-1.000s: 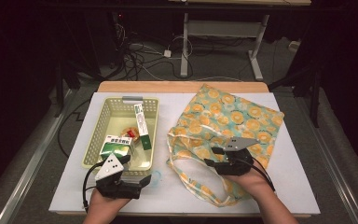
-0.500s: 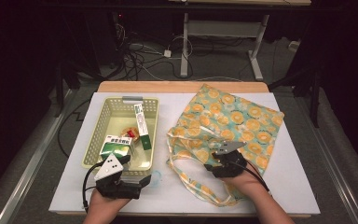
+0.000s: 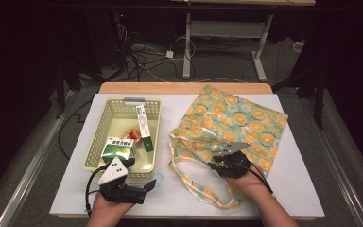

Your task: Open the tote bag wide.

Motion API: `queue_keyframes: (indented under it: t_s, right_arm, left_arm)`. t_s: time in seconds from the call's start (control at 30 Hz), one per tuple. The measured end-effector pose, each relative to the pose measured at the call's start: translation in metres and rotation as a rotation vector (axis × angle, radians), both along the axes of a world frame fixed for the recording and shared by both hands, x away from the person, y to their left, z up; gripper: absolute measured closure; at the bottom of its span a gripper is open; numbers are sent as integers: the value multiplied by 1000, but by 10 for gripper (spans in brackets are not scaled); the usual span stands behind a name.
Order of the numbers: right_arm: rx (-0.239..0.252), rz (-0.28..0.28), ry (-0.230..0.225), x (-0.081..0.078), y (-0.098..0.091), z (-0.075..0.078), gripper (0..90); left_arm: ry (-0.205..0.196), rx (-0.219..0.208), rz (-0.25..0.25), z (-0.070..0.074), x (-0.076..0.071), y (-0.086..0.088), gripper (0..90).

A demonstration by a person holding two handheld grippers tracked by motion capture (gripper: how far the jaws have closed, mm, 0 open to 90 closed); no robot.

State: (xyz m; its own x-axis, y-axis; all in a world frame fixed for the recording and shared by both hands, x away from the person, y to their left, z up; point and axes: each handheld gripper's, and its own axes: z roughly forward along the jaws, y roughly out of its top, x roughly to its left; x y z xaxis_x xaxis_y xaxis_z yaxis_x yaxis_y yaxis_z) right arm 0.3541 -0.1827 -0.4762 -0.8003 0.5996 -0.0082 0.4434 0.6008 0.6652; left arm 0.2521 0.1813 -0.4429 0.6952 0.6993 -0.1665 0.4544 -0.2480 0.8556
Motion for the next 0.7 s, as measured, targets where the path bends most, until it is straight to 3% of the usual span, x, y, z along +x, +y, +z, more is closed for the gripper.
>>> queue_keyframes:
  t_s: [0.1,0.27,0.5,0.7]
  right_arm:
    - [31,-4,-5,0,-3,3,691]
    - [35,-20,-25,1,-5,5,724]
    - [54,-19,-16,2,-9,6,808]
    - [106,-22,-18,1,-15,8,884]
  left_arm:
    - [4,5,-5,-1,0,-1,0]
    - [5,2,1,-1,1,0,0]
    - [6,4,-2,-1,1,0,0]
    - [1,3,2,-1,1,1,0]
